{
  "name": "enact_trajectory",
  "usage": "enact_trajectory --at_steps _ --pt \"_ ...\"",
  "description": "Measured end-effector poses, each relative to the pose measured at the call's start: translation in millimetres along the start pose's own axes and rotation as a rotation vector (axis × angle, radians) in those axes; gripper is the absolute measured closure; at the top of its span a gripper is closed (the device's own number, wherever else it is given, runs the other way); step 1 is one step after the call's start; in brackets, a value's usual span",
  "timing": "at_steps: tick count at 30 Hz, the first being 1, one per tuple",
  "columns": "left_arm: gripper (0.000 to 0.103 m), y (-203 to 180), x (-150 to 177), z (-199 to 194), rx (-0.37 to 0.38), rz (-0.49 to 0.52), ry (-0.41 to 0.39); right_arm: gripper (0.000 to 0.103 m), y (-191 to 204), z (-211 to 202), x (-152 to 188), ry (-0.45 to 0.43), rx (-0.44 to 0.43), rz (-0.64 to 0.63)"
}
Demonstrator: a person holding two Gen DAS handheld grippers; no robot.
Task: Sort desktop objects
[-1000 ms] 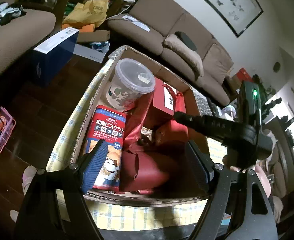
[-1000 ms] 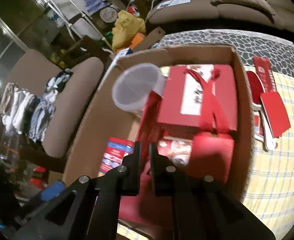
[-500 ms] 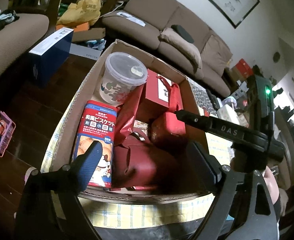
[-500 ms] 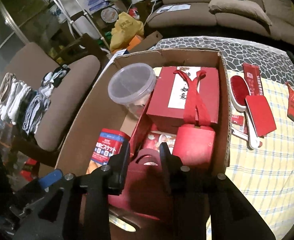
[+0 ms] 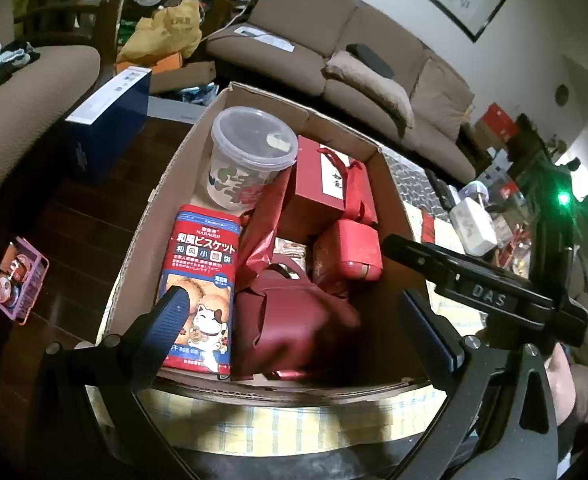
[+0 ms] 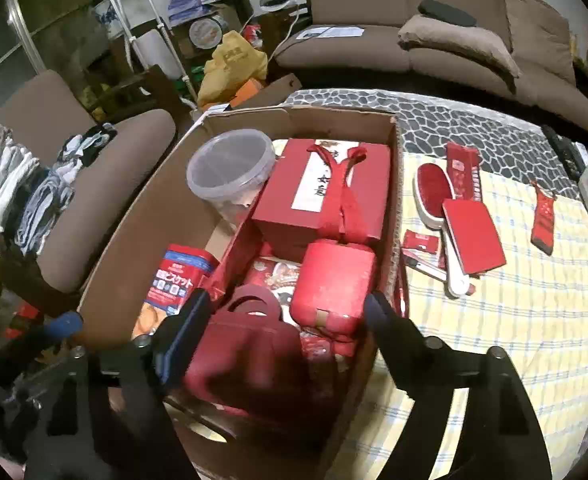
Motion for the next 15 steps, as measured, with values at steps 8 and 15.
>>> enact_trajectory --at_steps 8,15 --pt "0.000 -9 3 -3 -0.019 0.028 -0.004 0.000 -4 -13 10 -0.014 0.026 -0.014" --pt "0.000 -24 6 -7 -0.050 0.064 -0.014 0.000 -14 -28 21 -0.027 0.044 -0.012"
Point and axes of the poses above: each gripper's, at about its wrist camera, not at the fingertips, and z roughly the way its jaws point, y to its left, x to its underside, the point moved 4 cm from there along z, roughly the way its jaws point, and after that the axes turned 3 degrees about -y, right-handed, at the moved point
